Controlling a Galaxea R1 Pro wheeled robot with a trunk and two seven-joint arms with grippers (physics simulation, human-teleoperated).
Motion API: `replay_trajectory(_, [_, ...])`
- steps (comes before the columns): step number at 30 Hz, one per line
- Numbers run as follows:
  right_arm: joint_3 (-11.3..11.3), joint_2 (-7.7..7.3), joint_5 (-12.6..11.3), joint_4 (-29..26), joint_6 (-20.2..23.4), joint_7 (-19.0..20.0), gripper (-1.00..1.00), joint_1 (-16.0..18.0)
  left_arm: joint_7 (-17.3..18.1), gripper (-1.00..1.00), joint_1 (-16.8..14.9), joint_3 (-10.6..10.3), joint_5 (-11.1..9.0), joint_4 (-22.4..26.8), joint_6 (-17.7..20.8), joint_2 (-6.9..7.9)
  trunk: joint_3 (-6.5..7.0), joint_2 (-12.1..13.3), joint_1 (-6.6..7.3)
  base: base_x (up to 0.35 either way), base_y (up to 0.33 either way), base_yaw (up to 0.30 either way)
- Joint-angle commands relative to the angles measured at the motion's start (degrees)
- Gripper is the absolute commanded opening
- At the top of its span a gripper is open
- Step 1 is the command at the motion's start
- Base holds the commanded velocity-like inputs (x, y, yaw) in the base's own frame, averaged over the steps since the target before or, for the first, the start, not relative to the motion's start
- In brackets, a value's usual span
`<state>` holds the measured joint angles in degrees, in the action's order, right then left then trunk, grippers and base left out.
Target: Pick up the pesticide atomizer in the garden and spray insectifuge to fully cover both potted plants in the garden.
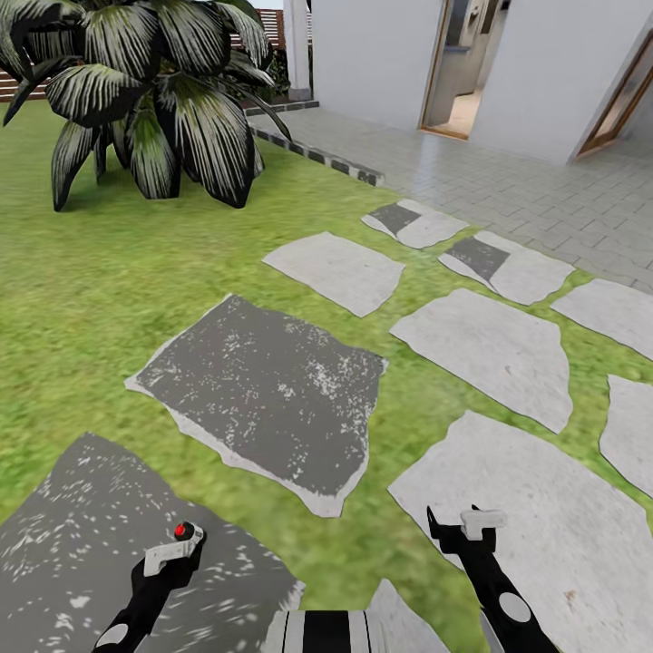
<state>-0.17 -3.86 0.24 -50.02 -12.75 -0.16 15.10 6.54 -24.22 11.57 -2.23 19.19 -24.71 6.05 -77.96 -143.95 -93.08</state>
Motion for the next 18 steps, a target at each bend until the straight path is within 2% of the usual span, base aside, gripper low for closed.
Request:
replay_trajectory(1, [-0.01, 0.0, 0.03, 0.02, -0.16, -0.02, 1.0, 0.02, 0.59, 1.0, -0.03, 0.38, -0.23, -0.05, -0.09, 0.0, -0.03, -0.01, 0.01, 0.001, 0.001, 0.0])
replay_trajectory(9, [-0.01, 0.0, 0.03, 0.01, -0.16, -0.02, 1.0, 0.02, 0.58, 1.0, -0.03, 0.37, -0.24, -0.01, -0.15, 0.02, -0.03, -0.01, 0.01, 0.001, 0.0, 0.0])
replay_trajectory(18, [-0.07, 0.0, 0.03, 0.01, -0.16, -0.02, 1.0, 0.02, 0.62, 1.0, -0.03, -0.29, 0.13, 0.5, -0.13, -0.54, -0.03, -0.01, 0.01, 0.105, 0.0, 0.0])
